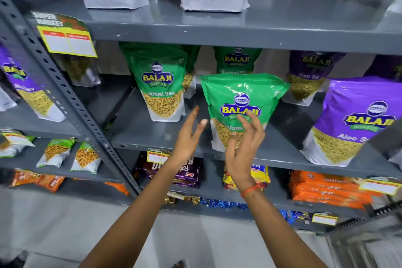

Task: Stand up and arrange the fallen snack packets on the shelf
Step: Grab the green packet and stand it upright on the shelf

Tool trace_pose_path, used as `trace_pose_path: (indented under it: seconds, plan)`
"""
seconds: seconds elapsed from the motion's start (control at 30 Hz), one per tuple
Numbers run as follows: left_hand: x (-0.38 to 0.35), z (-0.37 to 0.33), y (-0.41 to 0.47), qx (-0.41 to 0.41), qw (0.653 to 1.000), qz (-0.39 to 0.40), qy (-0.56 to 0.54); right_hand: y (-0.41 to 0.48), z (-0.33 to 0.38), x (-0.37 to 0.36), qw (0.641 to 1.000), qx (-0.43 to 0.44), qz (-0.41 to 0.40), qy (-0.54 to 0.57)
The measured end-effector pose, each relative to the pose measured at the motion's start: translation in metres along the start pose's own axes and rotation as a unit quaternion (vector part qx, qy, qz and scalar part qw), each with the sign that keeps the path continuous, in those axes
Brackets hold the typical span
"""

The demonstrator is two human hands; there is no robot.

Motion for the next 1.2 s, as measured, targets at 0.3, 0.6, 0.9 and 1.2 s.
trace_pose_path:
  seconds: [0.3, 0.6, 0.9, 1.2]
  plan:
    - [0.115, 0.027, 0.034, -0.026, 0.989, -0.142, 0.034, 0.007, 0.020, -0.142, 0.986, -0.017, 0.154, 0.056]
    - [0.168, 0.094, 0.113, 0.133, 0.991, 0.028, -0.016, 0.031, -0.055, -0.234, 0.866, -0.335, 0.339, 0.151]
    - [0.185, 0.117, 0.046, 0.109, 0.992, 0.052, 0.027, -0.027, -0.029, -0.195, 0.883, -0.313, 0.331, 0.112]
    - [0.188, 0.107, 0.019, 0.121, 0.990, 0.066, 0.034, -0.043, -0.009, -0.182, 0.883, -0.312, 0.335, 0.108]
Point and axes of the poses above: each hand's wrist, its own y-axis towards the middle knuckle, its own x-axis out of the back of the hand, z = x × y, the point moved 3 cm from there along y, towards the middle knuckle, and after that the axes turned 2 degrees about x, right-handed, at the moved point
